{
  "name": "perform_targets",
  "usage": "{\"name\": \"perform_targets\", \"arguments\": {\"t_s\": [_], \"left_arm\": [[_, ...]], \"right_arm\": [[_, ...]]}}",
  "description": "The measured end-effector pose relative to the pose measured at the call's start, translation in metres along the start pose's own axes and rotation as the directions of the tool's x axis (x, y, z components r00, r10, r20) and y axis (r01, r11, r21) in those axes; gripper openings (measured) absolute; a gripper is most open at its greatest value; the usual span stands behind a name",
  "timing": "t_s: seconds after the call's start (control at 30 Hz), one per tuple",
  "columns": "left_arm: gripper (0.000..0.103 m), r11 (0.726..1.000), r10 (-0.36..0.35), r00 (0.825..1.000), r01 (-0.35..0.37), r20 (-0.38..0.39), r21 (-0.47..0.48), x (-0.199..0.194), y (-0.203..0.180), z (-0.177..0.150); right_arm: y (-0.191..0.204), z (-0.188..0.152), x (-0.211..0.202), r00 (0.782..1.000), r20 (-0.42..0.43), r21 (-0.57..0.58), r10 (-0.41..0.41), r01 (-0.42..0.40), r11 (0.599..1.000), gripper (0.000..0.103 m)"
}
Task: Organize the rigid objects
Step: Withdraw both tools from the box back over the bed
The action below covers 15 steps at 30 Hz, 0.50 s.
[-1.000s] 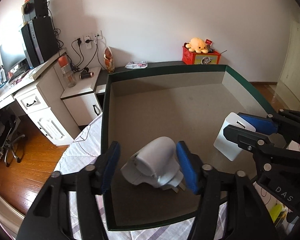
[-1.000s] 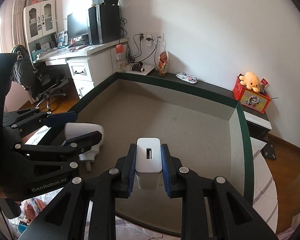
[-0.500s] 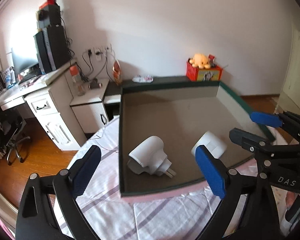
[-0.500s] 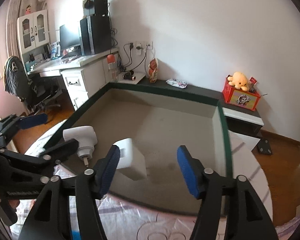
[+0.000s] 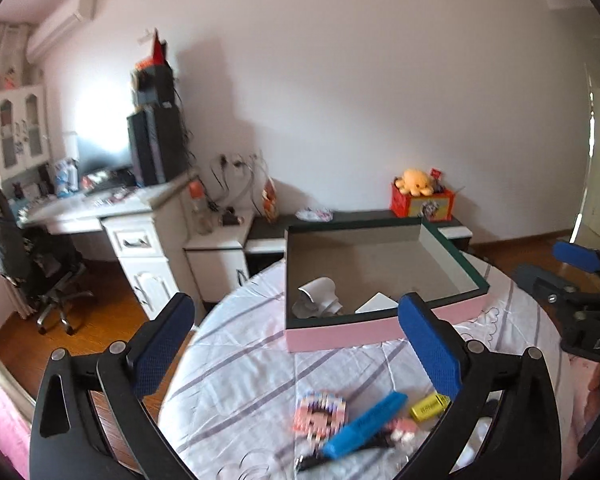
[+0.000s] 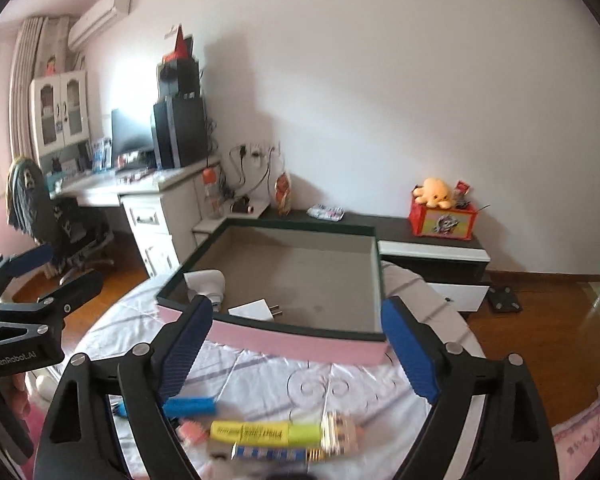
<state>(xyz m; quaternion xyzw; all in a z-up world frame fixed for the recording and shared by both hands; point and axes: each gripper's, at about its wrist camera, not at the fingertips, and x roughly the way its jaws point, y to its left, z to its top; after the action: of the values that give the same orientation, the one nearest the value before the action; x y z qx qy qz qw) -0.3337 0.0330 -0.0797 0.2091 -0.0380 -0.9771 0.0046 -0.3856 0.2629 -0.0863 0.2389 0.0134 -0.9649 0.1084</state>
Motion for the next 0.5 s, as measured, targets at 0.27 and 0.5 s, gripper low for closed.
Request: {"name": "perform_targets", "arguments": {"t_s": [0.27, 0.5], "left_arm": [[0.103, 1.000, -0.020, 0.996, 0.021, 0.089, -0.012, -0.080, -0.007, -0.013], [0.103, 1.000, -0.019, 0.992, 0.021, 0.123, -0.010, -0.125, -0.008, -0.028]], "right_arm": [[0.010, -0.023, -0.084, 0.991, 0.101, -0.003, -0.083, 0.084, 0.996, 0.103], [0.017, -0.049, -0.137, 0.987, 0.137, 0.017, -0.086, 0.084, 0.996, 0.103]]}}
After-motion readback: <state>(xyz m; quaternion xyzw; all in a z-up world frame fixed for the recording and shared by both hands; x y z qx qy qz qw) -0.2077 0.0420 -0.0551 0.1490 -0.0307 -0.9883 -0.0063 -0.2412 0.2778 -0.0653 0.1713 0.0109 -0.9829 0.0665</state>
